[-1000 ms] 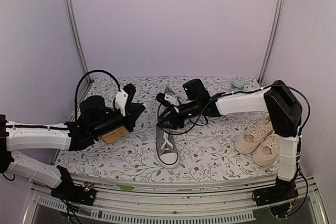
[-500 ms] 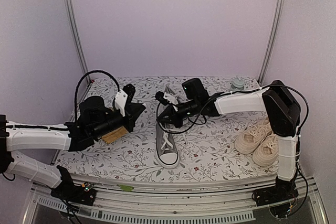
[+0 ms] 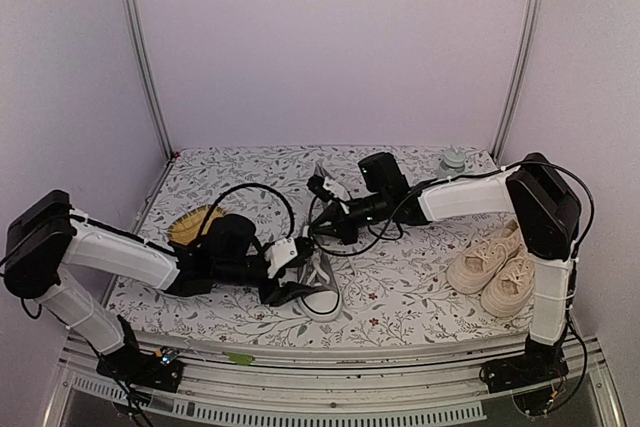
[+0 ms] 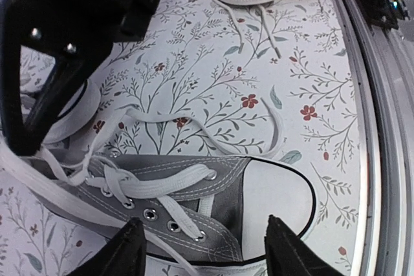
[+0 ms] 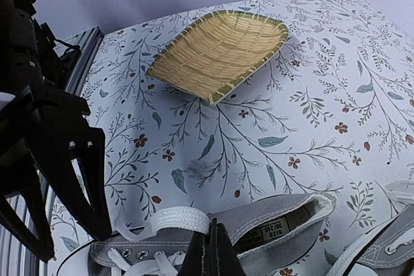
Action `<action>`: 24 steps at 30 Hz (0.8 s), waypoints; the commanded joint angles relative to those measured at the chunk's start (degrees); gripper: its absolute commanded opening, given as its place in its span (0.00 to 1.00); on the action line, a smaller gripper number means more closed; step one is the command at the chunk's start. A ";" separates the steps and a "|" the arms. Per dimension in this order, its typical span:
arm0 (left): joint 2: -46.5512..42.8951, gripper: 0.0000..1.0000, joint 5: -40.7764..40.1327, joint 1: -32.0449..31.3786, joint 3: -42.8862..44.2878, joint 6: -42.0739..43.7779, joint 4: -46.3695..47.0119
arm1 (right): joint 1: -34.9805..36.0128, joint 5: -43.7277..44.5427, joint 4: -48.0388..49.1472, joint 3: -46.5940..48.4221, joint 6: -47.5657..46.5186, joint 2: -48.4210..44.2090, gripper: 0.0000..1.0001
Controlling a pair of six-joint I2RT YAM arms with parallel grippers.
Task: Tie the shoes
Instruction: Pass from the left arm to the right, then fold the half-tied shoelace on the shoe.
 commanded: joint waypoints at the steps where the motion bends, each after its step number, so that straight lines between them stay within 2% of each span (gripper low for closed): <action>1: -5.93 0.68 5.99 0.90 4.98 8.11 -12.80 | -0.15 -1.22 2.60 -1.36 -2.25 -3.31 0.01; 3: -7.34 0.68 9.55 2.15 6.88 8.86 -17.76 | -0.19 -1.54 3.06 -1.36 -2.94 -3.33 0.01; 5: -8.81 0.65 12.55 4.13 8.14 8.66 -19.99 | -0.19 -1.85 3.27 -1.28 -3.48 -3.41 0.01; 6: -9.73 0.61 13.77 5.57 7.99 8.06 -19.18 | -0.20 -2.02 3.27 -1.27 -3.59 -3.40 0.01; 10: -11.41 0.30 16.27 13.17 4.96 7.02 -7.18 | -0.19 -2.48 3.28 -1.37 -4.32 -3.50 0.01; 11: -10.48 0.28 15.67 14.30 5.24 8.15 -5.63 | -0.14 -2.48 3.36 -1.47 -4.37 -3.53 0.01; 17: -0.34 0.30 19.38 17.17 11.81 16.84 -6.30 | -0.20 -2.67 3.71 -1.52 -4.04 -3.42 0.01; 24: 3.60 0.32 21.09 17.26 13.47 17.61 -2.77 | -0.15 -2.93 3.71 -1.47 -4.07 -3.33 0.01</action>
